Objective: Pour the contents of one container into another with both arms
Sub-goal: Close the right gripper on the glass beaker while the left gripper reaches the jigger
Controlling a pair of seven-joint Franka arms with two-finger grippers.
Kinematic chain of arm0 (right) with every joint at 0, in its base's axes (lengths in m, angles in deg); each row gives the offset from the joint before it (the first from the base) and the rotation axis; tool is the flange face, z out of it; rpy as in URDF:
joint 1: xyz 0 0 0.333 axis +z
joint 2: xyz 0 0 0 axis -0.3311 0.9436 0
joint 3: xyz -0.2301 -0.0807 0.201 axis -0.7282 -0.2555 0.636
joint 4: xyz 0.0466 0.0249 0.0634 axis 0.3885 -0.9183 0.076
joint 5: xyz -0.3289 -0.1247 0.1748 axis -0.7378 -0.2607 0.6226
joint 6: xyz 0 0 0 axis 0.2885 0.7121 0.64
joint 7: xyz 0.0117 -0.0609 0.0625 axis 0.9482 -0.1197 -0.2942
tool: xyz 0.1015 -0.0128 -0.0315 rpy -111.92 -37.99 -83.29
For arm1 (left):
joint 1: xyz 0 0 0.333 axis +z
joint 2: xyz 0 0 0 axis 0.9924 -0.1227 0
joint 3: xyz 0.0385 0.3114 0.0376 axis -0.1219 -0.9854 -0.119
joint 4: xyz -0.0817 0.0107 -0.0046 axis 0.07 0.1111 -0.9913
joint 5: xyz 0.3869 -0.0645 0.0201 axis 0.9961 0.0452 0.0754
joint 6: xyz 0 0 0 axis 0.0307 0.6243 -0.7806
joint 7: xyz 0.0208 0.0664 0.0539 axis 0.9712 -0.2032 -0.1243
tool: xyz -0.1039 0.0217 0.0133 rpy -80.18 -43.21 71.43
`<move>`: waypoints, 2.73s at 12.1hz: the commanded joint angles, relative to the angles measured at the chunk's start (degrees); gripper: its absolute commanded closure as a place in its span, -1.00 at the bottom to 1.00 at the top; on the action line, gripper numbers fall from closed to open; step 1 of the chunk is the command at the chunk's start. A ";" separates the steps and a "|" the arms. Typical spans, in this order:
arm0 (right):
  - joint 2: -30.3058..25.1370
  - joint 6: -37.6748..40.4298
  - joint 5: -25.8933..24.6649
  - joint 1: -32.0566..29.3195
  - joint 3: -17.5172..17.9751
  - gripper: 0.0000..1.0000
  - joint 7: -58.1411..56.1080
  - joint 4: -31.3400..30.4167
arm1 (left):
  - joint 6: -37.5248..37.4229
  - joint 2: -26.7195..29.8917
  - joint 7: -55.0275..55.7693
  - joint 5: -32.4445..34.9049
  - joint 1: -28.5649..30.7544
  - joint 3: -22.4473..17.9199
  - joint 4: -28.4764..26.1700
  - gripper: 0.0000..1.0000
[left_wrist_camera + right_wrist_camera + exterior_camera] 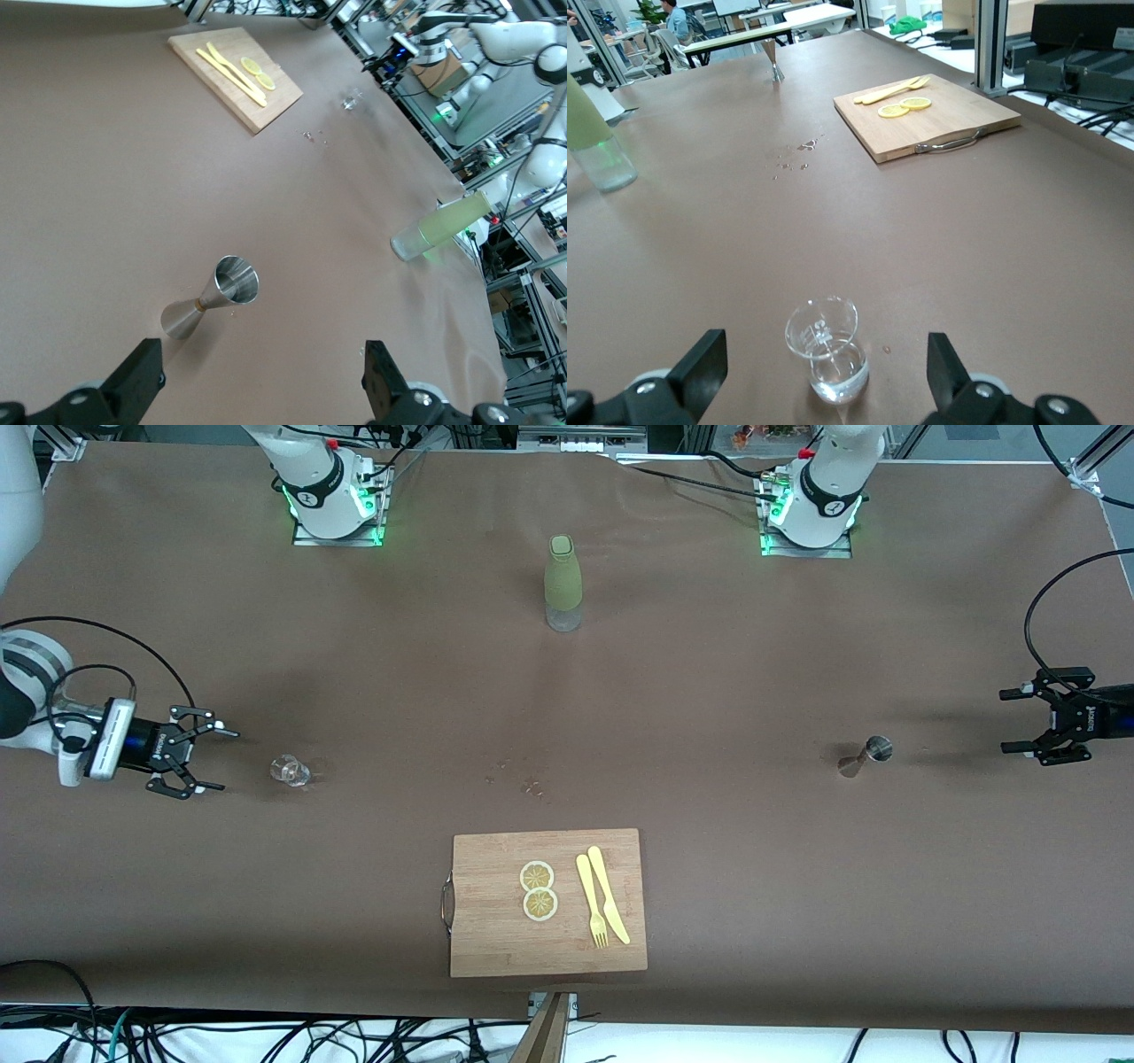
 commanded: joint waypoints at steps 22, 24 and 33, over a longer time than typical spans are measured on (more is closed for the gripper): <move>9.73 -2.86 1.76 4.24 1.73 -0.91 -5.38 4.46 | 1.17 -20.05 -45.82 -13.86 -1.56 0.36 1.51 -1.00; 10.00 -2.86 1.67 4.24 1.73 -0.70 -5.64 4.46 | 1.78 -21.29 -46.35 -15.53 -2.44 0.27 1.43 -1.00; 10.44 -4.17 1.76 4.68 1.73 0.15 -6.88 5.61 | 4.86 -22.26 -50.57 -19.41 -5.86 0.36 -2.96 -1.00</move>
